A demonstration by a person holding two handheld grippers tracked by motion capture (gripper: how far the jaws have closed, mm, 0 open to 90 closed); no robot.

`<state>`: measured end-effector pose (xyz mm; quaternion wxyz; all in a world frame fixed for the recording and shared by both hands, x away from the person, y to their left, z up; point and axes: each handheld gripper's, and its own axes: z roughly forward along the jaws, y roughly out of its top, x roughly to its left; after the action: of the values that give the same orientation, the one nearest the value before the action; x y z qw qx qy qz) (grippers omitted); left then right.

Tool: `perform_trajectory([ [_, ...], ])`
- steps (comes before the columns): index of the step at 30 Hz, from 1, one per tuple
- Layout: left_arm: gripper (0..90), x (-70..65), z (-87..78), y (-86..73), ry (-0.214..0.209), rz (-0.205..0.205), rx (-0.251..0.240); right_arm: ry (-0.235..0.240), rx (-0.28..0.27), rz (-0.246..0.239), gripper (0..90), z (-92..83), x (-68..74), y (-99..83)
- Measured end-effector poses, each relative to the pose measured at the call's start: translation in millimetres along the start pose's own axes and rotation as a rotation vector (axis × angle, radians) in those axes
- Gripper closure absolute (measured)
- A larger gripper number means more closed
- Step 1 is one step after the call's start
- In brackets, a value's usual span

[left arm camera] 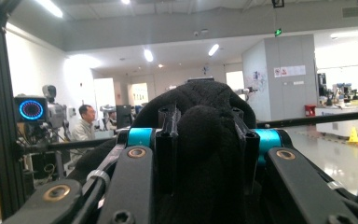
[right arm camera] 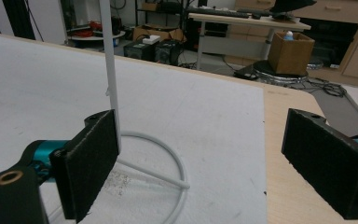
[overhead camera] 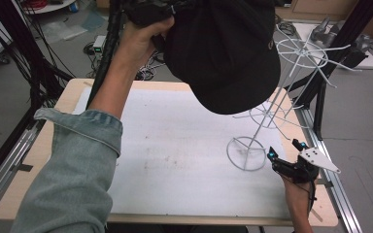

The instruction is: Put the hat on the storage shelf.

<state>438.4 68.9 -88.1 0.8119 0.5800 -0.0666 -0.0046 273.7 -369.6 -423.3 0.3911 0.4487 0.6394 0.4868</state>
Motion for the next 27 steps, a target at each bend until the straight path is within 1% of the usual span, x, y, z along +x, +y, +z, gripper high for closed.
perform_trajectory([
  [3, 68.7, 6.7, 7.2, -6.8, -0.008, -0.021, 0.007, 0.001, 0.003, 0.006, 10.3, -1.2, -0.3, -0.3],
  [6, 68.7, 12.3, 13.8, -15.4, -0.005, -0.036, 0.029, 0.002, 0.005, 0.008, 10.2, -1.8, -0.6, -0.6],
  [8, 68.6, 15.0, 17.0, -20.9, -0.004, -0.042, 0.058, 0.001, 0.003, 0.007, 10.3, -1.7, -0.8, -0.8],
  [10, 68.6, 16.7, 18.1, -25.8, -0.009, -0.057, 0.063, 0.000, 0.006, 0.008, 10.2, -1.6, -1.0, -0.9],
  [12, 68.6, 18.2, 17.4, -29.2, -0.006, -0.067, 0.064, 0.001, 0.005, 0.005, 10.3, -1.3, -1.3, -0.9],
  [15, 68.3, 19.9, 14.2, -33.8, 0.011, -0.081, 0.089, 0.002, 0.007, 0.006, 10.3, -0.5, -1.2, -1.1],
  [18, 68.1, 20.9, 10.7, -36.0, 0.012, -0.098, 0.105, 0.004, 0.008, 0.005, 10.2, 0.1, -0.1, -0.7],
  [20, 68.0, 21.2, 9.1, -36.6, 0.025, -0.104, 0.128, 0.003, 0.008, 0.001, 10.3, 0.5, -0.2, -0.6],
  [21, 67.8, 20.9, 8.7, -36.6, 0.036, -0.104, 0.149, 0.005, 0.007, 0.006, 10.3, 1.1, 0.4, -0.4],
  [22, 67.8, 20.6, 8.1, -36.9, 0.041, -0.103, 0.166, 0.004, 0.004, -0.004, 10.3, 1.7, -0.1, -0.4],
  [23, 67.7, 20.1, 7.3, -37.1, 0.043, -0.106, 0.180, 0.005, 0.008, -0.002, 10.3, 1.6, 0.3, -0.3],
  [26, 67.5, 18.4, 4.6, -37.6, 0.047, -0.104, 0.204, 0.006, 0.009, 0.002, 10.3, 1.8, 0.9, -0.3],
  [27, 67.4, 17.7, 3.9, -37.5, 0.052, -0.097, 0.213, 0.007, 0.011, 0.003, 10.2, 1.9, 1.0, -0.3],
])
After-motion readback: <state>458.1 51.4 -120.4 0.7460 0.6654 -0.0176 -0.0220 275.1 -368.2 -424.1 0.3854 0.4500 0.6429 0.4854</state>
